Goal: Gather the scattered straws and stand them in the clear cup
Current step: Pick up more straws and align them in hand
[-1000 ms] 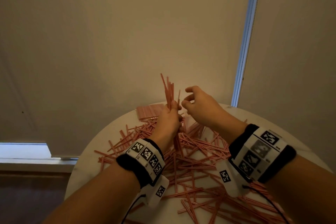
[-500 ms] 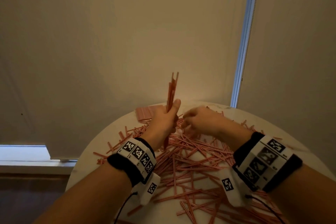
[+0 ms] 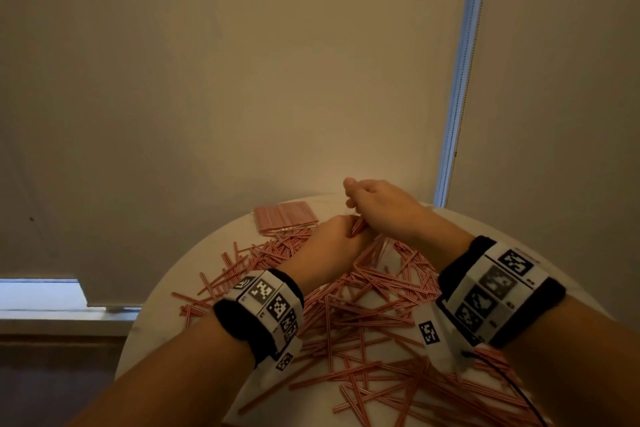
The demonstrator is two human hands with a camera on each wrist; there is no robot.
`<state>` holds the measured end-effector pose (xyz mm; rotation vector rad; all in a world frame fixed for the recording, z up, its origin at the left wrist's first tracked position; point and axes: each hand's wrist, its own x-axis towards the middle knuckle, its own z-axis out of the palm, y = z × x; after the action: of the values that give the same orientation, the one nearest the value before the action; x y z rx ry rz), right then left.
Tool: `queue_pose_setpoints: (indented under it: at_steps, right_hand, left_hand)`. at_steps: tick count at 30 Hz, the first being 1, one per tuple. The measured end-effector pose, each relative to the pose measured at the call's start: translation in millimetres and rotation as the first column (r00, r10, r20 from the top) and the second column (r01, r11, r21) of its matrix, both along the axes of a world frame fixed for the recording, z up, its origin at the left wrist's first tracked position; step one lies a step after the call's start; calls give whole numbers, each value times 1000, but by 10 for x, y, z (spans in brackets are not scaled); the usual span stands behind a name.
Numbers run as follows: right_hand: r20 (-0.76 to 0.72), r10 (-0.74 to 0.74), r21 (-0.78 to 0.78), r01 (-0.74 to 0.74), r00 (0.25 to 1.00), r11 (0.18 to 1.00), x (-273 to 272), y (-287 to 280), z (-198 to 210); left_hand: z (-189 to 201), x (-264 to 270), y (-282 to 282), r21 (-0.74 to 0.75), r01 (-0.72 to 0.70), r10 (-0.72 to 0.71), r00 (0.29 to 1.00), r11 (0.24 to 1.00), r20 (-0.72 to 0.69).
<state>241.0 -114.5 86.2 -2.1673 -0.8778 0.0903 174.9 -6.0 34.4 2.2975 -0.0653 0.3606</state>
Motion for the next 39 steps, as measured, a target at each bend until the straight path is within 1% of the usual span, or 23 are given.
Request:
queue_pose_setpoints:
  at_steps: [3, 5, 7, 8, 9, 11, 12, 13, 15, 17, 21, 22, 24, 26, 28, 30, 32, 33, 34, 35, 37, 38, 39]
  right_hand:
    - [-85, 61, -43, -65, 995, 997, -48, 39, -40]
    - [-106, 34, 68, -27, 994, 997, -66, 43, -26]
    - [-163, -10, 167, 37, 987, 985, -80, 32, 10]
    - [-199, -14, 147, 44, 980, 988, -84, 13, 10]
    - [-231, -14, 57, 28, 973, 998, -98, -6, 6]
    - [-295, -38, -229, -32, 955, 973, -149, -33, -42]
    - [-363, -24, -319, -100, 931, 942, -179, -41, -87]
    - [-437, 20, -334, -183, 899, 925, -204, -45, -129]
    - [-549, 88, -250, -263, 831, 932, -250, -25, -195]
    - [-571, 139, -134, -259, 809, 956, -248, 19, -219]
    - [-571, 214, 89, -199, 793, 976, -263, 66, -129]
    - [-568, 215, 107, -188, 794, 976, -271, 64, -100]
    - [-496, 171, 29, -181, 851, 983, -266, 58, -80]
    - [-379, 144, -109, -198, 914, 974, -251, 55, -100]
    - [-338, 154, -184, -225, 928, 957, -242, 52, -121]
    - [-311, 162, -256, -246, 937, 935, -223, 15, -138]
    - [-191, 172, -415, -238, 966, 878, -193, -57, -148]
    - [-121, 186, -499, -221, 975, 838, -178, -85, -155]
    - [-68, 196, -554, -200, 978, 808, -159, -109, -161]
    - [-38, 199, -575, -184, 979, 797, -135, -122, -164]
    - [-28, 182, -550, -167, 983, 818, -69, -141, -149]
    - [-33, 168, -528, -160, 985, 834, -35, -153, -126]
    - [-37, 158, -492, -155, 987, 857, 0, -174, -99]
  left_hand:
    - [4, 45, -10, 47, -7, 5, 999, 999, 36]
    - [-23, 67, 19, -63, 11, -7, 999, 998, 54]
    - [-22, 74, 92, -239, -16, 38, 996, 971, 87]
    - [-14, 88, 148, -344, -49, 91, 990, 938, 106]
    - [3, 106, 205, -462, -80, 155, 980, 883, 127]
    - [58, 147, 304, -685, -88, 283, 942, 723, 179]
    - [90, 166, 333, -772, -66, 342, 918, 632, 201]
    - [124, 180, 348, -840, -38, 395, 893, 541, 214]
    - [176, 208, 332, -914, 7, 467, 858, 406, 214]
    - [191, 224, 280, -943, 30, 476, 857, 332, 195]
    - [141, 232, 184, -951, 35, 385, 910, 306, 157]
    - [142, 228, 165, -955, 38, 358, 922, 296, 148]
    - [139, 225, 144, -947, 33, 328, 934, 321, 144]
    - [113, 226, 134, -911, -10, 323, 936, 413, 136]
    - [92, 212, 145, -872, -51, 308, 944, 487, 118]
    - [105, 202, 223, -860, -78, 319, 942, 505, 102]
    - [159, 204, 343, -859, -142, 392, 917, 492, 73]
    - [192, 206, 405, -844, -187, 418, 907, 503, 48]
    - [221, 207, 447, -809, -239, 405, 914, 538, -1]
    - [233, 203, 456, -752, -276, 355, 933, 598, -59]
    - [186, 204, 408, -626, -290, 243, 956, 724, -162]
    - [150, 213, 384, -539, -308, 249, 951, 784, -182]
    - [117, 234, 380, -462, -341, 293, 940, 819, -174]
